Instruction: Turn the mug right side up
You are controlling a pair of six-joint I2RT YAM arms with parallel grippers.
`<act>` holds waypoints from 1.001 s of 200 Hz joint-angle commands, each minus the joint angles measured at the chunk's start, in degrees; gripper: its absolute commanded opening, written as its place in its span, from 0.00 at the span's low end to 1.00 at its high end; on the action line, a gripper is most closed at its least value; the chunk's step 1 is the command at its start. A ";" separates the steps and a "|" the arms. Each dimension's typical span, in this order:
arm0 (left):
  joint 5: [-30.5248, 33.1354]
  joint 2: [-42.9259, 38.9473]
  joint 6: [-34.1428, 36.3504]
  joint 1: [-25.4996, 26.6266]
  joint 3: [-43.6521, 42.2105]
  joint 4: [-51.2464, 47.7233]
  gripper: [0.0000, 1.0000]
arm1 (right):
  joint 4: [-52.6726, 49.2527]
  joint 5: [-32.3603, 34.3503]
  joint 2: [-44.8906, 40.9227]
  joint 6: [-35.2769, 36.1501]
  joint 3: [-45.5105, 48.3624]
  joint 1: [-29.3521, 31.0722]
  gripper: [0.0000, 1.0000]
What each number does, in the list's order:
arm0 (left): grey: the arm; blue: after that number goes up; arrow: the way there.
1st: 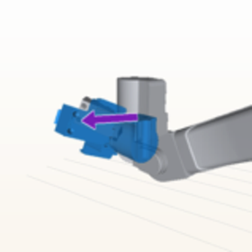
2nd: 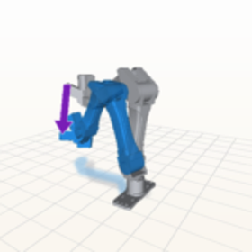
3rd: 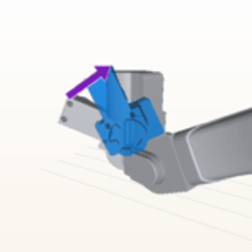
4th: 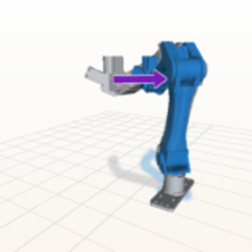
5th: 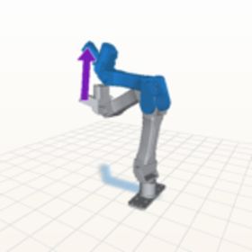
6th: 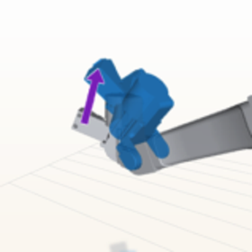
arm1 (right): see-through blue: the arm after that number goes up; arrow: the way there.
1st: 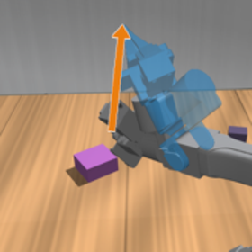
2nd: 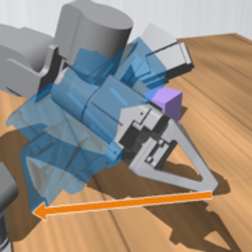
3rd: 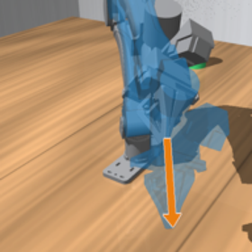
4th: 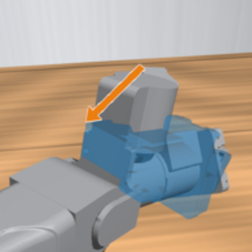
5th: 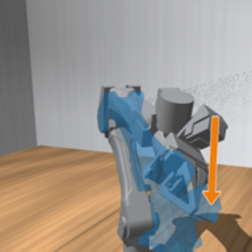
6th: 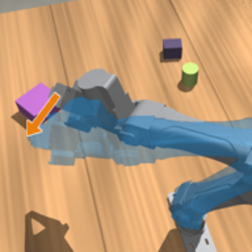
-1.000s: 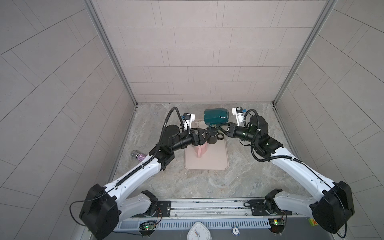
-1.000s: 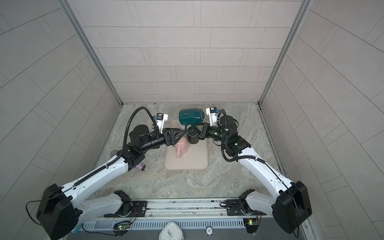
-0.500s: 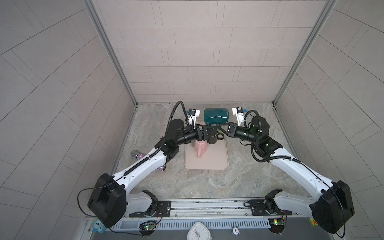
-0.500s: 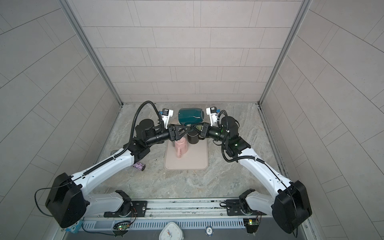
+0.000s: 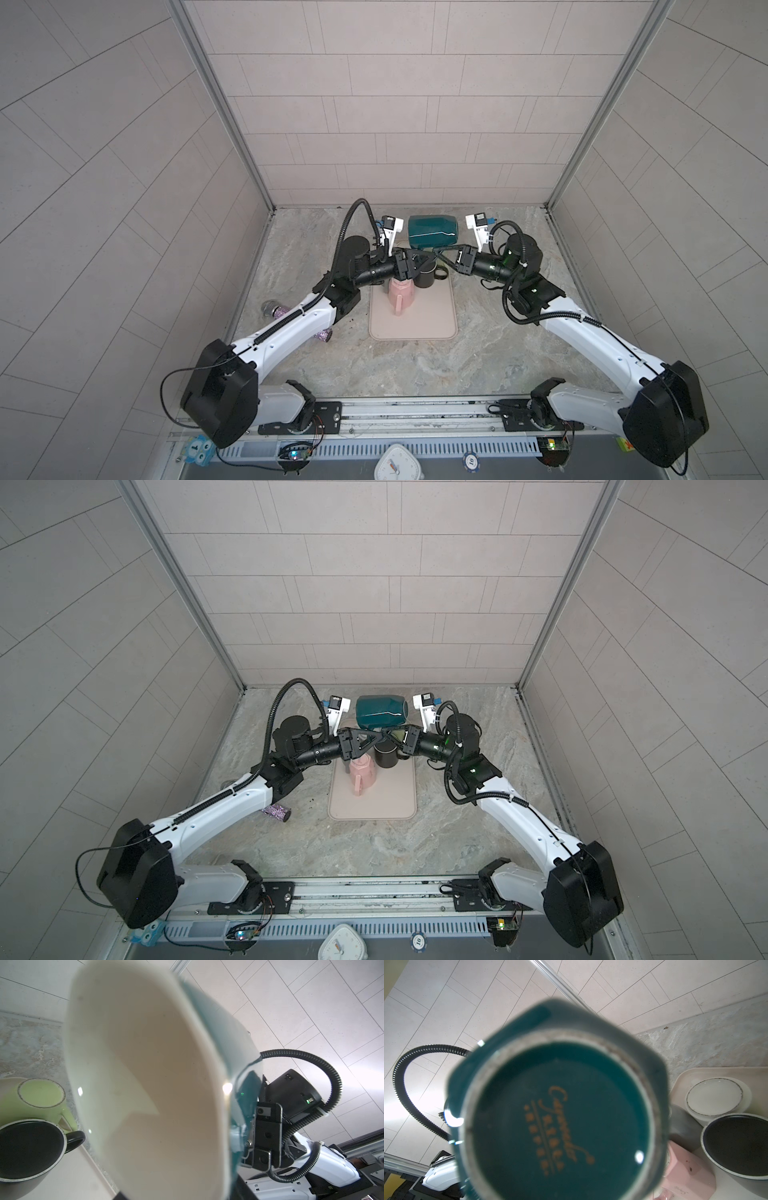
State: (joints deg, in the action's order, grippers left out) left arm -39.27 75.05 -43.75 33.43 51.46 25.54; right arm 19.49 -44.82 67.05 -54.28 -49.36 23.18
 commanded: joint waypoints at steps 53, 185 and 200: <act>-2.22 -1.95 -0.47 -2.67 -0.32 2.89 0.48 | 6.18 -3.94 -2.76 0.34 -1.01 -1.05 0.00; -4.68 0.98 -1.24 -2.95 1.49 3.21 0.19 | 0.33 -5.67 -1.84 6.46 -1.50 -1.12 0.00; -4.77 0.94 -0.56 -2.93 1.84 2.22 0.12 | -0.06 -5.85 -1.57 7.01 -1.43 -1.03 0.00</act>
State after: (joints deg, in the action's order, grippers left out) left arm -43.72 76.29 -46.33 30.87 51.40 25.65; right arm 18.31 -47.81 66.72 -49.39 -49.39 21.96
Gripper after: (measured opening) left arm 0.160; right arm 0.154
